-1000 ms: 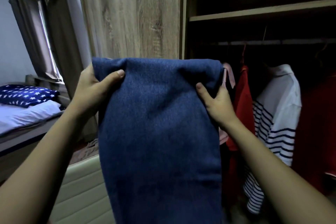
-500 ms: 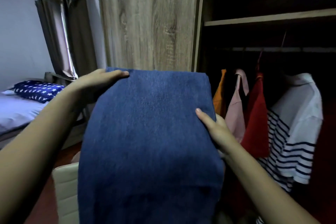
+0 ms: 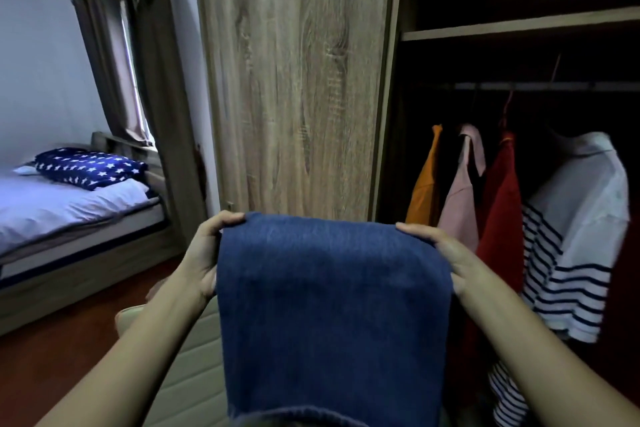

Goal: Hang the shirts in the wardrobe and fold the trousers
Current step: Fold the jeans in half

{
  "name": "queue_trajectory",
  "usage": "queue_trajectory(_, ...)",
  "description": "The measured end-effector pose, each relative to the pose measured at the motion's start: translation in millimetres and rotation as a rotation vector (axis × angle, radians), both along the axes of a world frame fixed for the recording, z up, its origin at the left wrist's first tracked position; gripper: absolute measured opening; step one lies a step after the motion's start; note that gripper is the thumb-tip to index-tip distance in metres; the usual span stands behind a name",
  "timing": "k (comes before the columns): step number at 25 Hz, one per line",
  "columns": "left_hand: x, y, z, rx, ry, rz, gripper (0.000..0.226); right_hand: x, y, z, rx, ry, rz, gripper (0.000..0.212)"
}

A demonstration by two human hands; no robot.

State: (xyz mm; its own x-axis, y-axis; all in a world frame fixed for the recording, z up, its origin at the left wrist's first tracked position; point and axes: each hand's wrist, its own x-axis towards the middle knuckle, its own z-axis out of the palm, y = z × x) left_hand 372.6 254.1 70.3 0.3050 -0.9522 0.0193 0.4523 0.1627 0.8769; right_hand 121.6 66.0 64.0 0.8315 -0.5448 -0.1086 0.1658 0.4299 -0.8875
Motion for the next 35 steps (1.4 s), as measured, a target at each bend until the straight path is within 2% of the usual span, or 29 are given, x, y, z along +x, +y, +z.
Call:
queue_trajectory(2,-2,-2,-4,0.098,0.0,-0.041,0.034,-3,9,1,0.014,-0.002,-0.028,0.08)
queue_trajectory(3,-4,-4,-4,0.19,-0.069,-0.005,0.028,-3,11,1,-0.002,0.011,-0.061,0.086)
queue_trajectory(4,-5,-6,-4,0.27,-0.148,0.038,0.025,-3,14,2,-0.053,0.016,-0.097,0.092)
queue_trajectory(6,-8,-7,2,0.276,-0.258,0.096,0.026,-7,22,6,-0.141,0.02,-0.224,0.109)
queue_trajectory(7,-6,-8,2,0.228,-0.302,0.094,0.04,-12,21,7,-0.205,0.03,-0.242,0.118)
queue_trajectory(9,4,-4,4,0.086,-0.369,0.099,0.089,-28,23,13,-0.361,0.011,-0.169,0.132)
queue_trajectory(11,17,2,9,-0.064,-0.431,0.058,0.127,-45,24,25,-0.451,-0.05,-0.117,0.128)
queue_trajectory(13,18,7,15,-0.171,-0.513,-0.027,0.133,-56,24,36,-0.515,-0.11,-0.106,0.13)
queue_trajectory(15,11,8,17,-0.199,-0.586,-0.029,0.136,-64,25,43,-0.596,-0.142,-0.087,0.135)
queue_trajectory(17,3,5,17,-0.223,-0.641,0.059,0.134,-69,30,47,-0.678,-0.158,-0.072,0.129)
queue_trajectory(20,-7,2,28,-0.331,-0.65,0.276,0.112,-71,38,57,-0.831,-0.138,-0.14,0.116)
queue_trajectory(22,-12,5,43,-0.384,-0.7,0.391,0.093,-69,42,64,-0.894,-0.16,-0.182,0.116)
queue_trajectory(26,-15,14,53,-0.374,-0.838,0.324,0.078,-63,36,59,-0.981,-0.131,-0.278,0.116)
queue_trajectory(28,-16,10,51,-0.351,-0.869,0.374,0.083,-54,37,51,-0.953,-0.118,-0.355,0.1)
queue_trajectory(31,-15,2,51,-0.402,-0.903,0.553,0.059,-37,32,45,-0.984,-0.135,-0.537,0.05)
queue_trajectory(32,-13,-1,52,-0.399,-0.933,0.603,0.05,-34,31,46,-1.035,-0.128,-0.619,0.042)
queue_trajectory(35,-1,-10,46,-0.273,-0.986,0.661,0.045,-26,24,45,-1.262,-0.022,-0.868,0.043)
